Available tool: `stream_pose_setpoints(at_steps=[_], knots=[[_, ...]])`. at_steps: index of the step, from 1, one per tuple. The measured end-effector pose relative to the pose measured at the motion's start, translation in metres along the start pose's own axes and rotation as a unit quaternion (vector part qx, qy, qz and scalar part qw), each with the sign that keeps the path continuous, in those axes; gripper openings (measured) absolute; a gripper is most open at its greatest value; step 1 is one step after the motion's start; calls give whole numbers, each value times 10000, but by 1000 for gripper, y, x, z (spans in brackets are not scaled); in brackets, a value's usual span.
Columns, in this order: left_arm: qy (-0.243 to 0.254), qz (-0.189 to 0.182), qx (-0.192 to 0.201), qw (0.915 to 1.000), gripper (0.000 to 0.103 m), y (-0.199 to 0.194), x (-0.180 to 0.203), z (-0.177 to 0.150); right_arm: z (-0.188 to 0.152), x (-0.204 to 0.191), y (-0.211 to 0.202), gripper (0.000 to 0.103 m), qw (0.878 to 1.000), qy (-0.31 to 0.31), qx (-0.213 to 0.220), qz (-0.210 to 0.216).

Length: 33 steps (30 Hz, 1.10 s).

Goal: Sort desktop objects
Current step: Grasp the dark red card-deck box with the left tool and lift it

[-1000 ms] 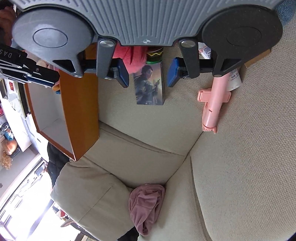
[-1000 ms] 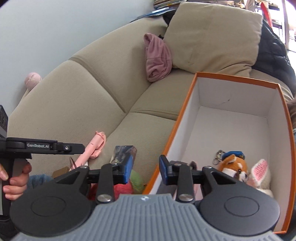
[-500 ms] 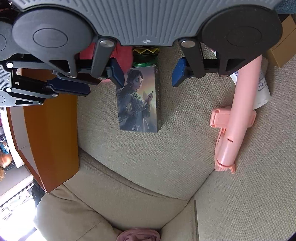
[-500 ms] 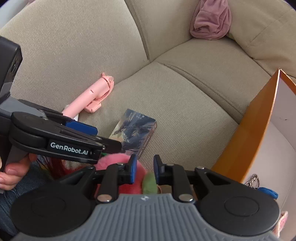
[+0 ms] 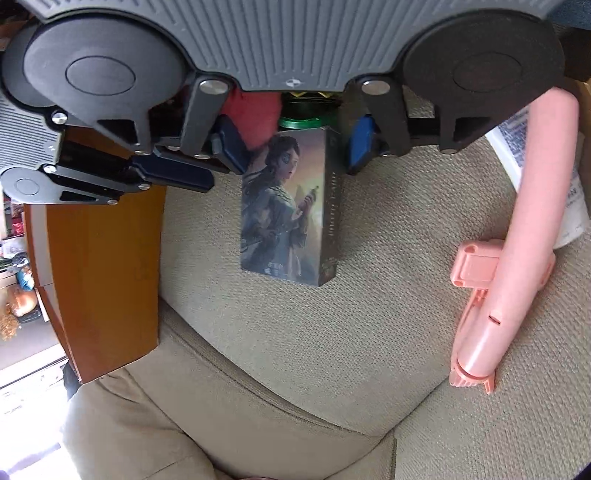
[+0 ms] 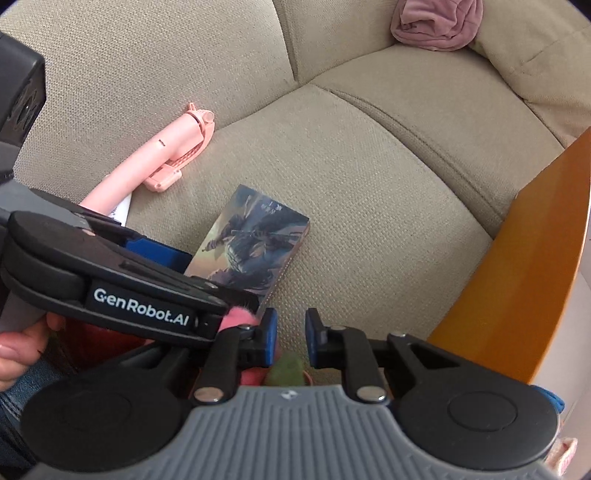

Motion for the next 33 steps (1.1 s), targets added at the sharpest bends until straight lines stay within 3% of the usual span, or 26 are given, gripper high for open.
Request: stream_pose_setpoints(at_steps=[5,11,19,22,25,28,33], knots=[[222,-73,487,9985,36,-18,5,4,1,-2,-4,20,9996,193,169,83],[441,-127,981,9941,27,-46,10,5,3,1,-12,20,9975,567,410,89],[988,319,1675,9804,26,-94,14,6,-4,-5,-20,20,9867,1307,822,499],[937,248,1778,9793,26,-86,21,24,-1,-8,-23,20,9793,1589,1010,746],[808,231,1897,9782,26,-76,19,32,6,-12,-22,20,9774,1610,1163,731],[598,160,1700,9835,28,-66,17,31,8,-12,-17,20,9774,1607,1207,651],[666,407,1399,9871,31,-57,10,10,6,-10,-10,20,9779,1628,1181,581]])
Point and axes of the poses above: each gripper's, at about its wrist camera, not at the fingertips, and y roughly the way its jaws point, x to its right, z to its top, the point moved 8 cm from there along y, roughly the way its jaws point, and after that the axes turned 10 degrees about x, right-handed, at the moved point
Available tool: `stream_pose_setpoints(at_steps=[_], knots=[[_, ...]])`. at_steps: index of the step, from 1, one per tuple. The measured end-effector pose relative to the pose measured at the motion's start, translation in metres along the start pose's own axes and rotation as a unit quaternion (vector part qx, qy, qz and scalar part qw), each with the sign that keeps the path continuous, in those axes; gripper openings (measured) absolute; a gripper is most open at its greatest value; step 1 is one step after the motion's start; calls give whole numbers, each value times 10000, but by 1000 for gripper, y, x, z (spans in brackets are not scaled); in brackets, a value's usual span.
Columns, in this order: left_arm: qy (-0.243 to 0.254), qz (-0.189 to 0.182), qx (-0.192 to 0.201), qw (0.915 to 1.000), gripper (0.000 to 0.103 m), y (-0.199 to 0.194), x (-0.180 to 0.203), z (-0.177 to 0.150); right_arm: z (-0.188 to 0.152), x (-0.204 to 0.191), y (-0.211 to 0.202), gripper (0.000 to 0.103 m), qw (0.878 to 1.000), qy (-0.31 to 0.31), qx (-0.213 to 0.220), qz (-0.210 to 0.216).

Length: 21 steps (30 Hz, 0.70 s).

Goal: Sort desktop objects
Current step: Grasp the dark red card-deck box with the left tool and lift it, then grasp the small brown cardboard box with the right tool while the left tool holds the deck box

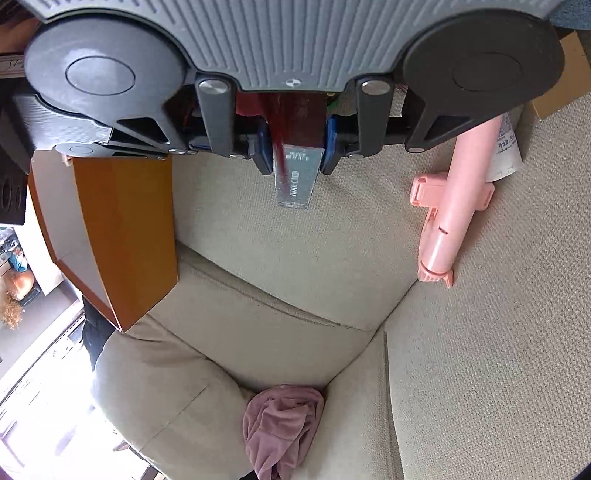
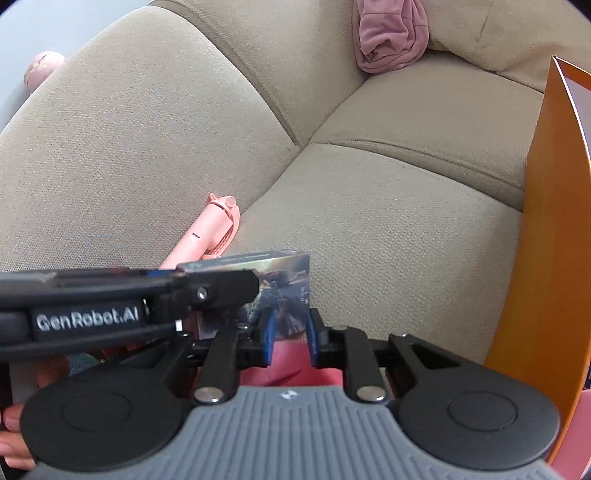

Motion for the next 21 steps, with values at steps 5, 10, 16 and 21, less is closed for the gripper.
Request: stream_pose_setpoints(at_steps=[5,10,16,21], knots=[[159,131,-92,9997,31,-5,2,-2,-5,-1,1,20,10000,-83,-28,-11],[92,317,-297,9990,44,-11,-5,-9,-14,-1,3,20,9998,-168,-126,38],[-236,118,-81,9996,30,-17,-11,-4,-15,2,2,20,9998,-159,-88,-55],[-223,222,304,9990,25,-34,-17,6,-10,1,-7,20,9998,-211,43,-19]])
Point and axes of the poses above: each gripper's, at about its wrist camera, not at the fingertips, and y roughly the way its jaws point, x to its right, z to its top, the point moved 8 cm from there along y, roughly the way its jaws point, and after that the axes turned 10 degrees about x, right-handed, at the moved point
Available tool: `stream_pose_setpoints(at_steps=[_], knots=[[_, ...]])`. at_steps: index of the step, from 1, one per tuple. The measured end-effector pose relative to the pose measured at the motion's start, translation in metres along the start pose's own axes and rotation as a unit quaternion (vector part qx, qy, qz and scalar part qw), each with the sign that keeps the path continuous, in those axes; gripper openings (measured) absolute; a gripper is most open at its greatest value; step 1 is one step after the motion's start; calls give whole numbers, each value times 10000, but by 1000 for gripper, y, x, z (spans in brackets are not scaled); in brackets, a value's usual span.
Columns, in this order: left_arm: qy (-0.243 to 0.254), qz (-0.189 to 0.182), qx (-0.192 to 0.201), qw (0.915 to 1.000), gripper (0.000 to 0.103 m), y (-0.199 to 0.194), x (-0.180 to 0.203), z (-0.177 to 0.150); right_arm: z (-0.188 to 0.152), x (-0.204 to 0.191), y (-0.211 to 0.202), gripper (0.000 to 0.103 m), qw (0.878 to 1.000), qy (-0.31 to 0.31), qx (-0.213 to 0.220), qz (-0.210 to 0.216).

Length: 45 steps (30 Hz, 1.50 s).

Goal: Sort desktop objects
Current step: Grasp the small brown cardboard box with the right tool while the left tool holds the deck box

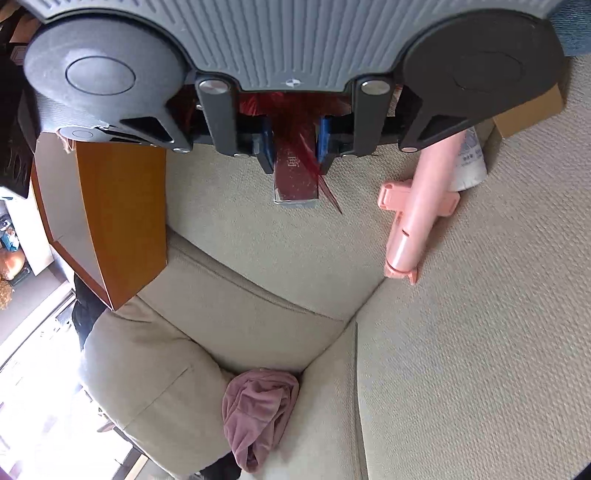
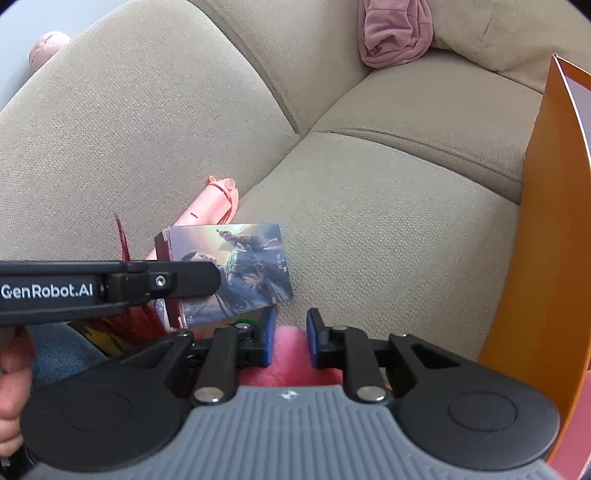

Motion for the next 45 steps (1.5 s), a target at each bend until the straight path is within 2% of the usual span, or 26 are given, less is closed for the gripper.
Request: stream_pose_setpoints(at_steps=[4,8,10,12,15,17,19,21,24,26,29,33,38,40,45], knots=[[-136,181,368,9991,25,-30,-19,15,10,-12,-6,21,9995,-80,155,247],[-307,492,831,9949,25,-71,-42,34,21,-44,-6,21,9957,-292,259,838],[-336,643,971,9926,25,-86,-55,40,22,-64,-4,21,9912,-334,132,1276],[-364,801,1058,9905,25,-98,-66,42,21,-80,1,21,9849,-226,-179,1709],[-443,944,1100,9884,25,-106,-80,44,15,-102,15,23,9769,-153,-594,2046],[-501,1014,1099,9875,25,-108,-89,43,9,-118,21,32,9730,-349,-687,2175],[-540,1067,1107,9866,25,-109,-96,42,6,-133,27,38,9697,-708,-793,2199],[-570,1093,1143,9858,25,-110,-100,43,6,-144,36,38,9659,-983,-1009,2172],[-646,998,1174,9859,25,-113,-103,44,9,-156,49,38,9644,-890,-1313,2116],[-654,962,1212,9858,25,-118,-106,45,11,-165,57,49,9650,-807,-1438,2040],[-661,916,1275,9854,25,-123,-108,46,6,-183,64,62,9636,-1084,-1559,1883],[-672,862,1312,9853,25,-127,-112,47,-6,-202,77,70,9587,-1304,-1933,1630],[-689,817,1299,9858,25,-134,-117,42,-18,-211,93,70,9566,-1402,-2182,1328],[-684,812,1297,9859,25,-137,-118,40,-20,-208,93,62,9597,-1370,-2156,1174],[-679,813,1413,9843,25,-152,-119,35,-18,-200,81,61,9657,-1236,-1979,1140]])
Point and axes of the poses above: each gripper's, at about its wrist camera, not at the fingertips, and y roughly the way its jaws point, x to its right, z to its top, the point moved 8 cm from there along y, roughly the way its jaws point, and after that the axes turned 10 degrees about x, right-handed, at the moved point
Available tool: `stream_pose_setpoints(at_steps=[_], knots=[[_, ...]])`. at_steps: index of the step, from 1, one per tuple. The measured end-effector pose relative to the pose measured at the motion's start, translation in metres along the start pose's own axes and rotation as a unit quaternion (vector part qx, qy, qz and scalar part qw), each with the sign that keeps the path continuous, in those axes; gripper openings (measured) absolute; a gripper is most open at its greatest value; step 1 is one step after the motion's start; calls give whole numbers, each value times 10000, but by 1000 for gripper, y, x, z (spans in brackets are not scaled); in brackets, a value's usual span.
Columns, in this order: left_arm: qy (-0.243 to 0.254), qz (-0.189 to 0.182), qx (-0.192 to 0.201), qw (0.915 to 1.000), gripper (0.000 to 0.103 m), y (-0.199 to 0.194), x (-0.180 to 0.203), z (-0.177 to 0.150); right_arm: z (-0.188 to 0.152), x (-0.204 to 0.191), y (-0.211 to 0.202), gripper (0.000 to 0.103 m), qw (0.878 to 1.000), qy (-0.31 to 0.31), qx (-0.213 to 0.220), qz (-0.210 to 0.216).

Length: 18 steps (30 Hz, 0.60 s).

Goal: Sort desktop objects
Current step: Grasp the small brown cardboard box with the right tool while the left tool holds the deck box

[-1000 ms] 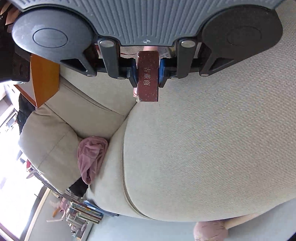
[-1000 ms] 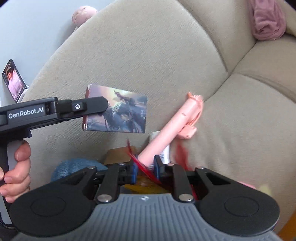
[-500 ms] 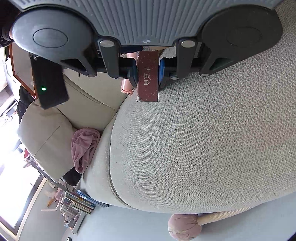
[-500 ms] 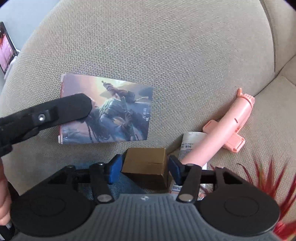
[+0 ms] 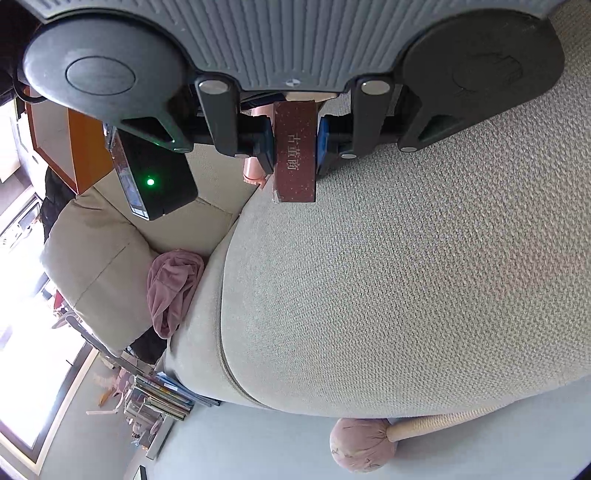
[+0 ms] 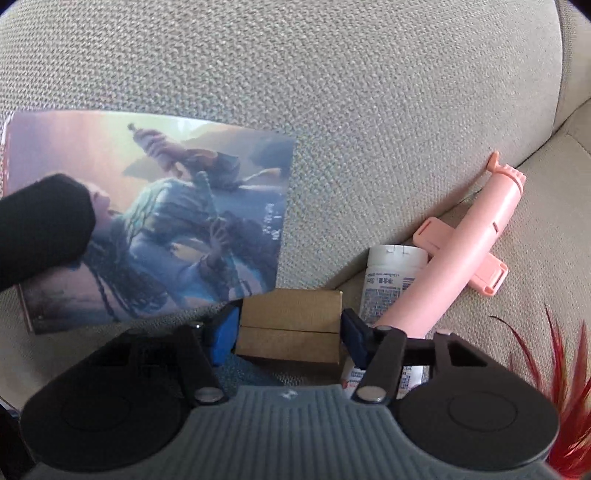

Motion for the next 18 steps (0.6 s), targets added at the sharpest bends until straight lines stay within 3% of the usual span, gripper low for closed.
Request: stream_pose_setpoints(at_steps=[10,14,18], knots=[[54,-292,443,9986,25,-27,33,22,-12,19,-110,61,9935,20,1123,162],[169,-723,365,9966,25,-32,66,22,-38,44,-175,61,9846,230,1718,222],[328,-1334,118,9904,25,-19,121,18,-62,108,-244,61,9726,464,2272,-164]])
Point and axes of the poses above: each gripper's, at about its wrist camera, not at the fingertips, and y roughly the way its jaws point, x to its right, z to its top, the point moved 8 cm from there along y, roughly the way its jaws point, and after that the axes turned 10 degrees about x, right-handed, at the moved point
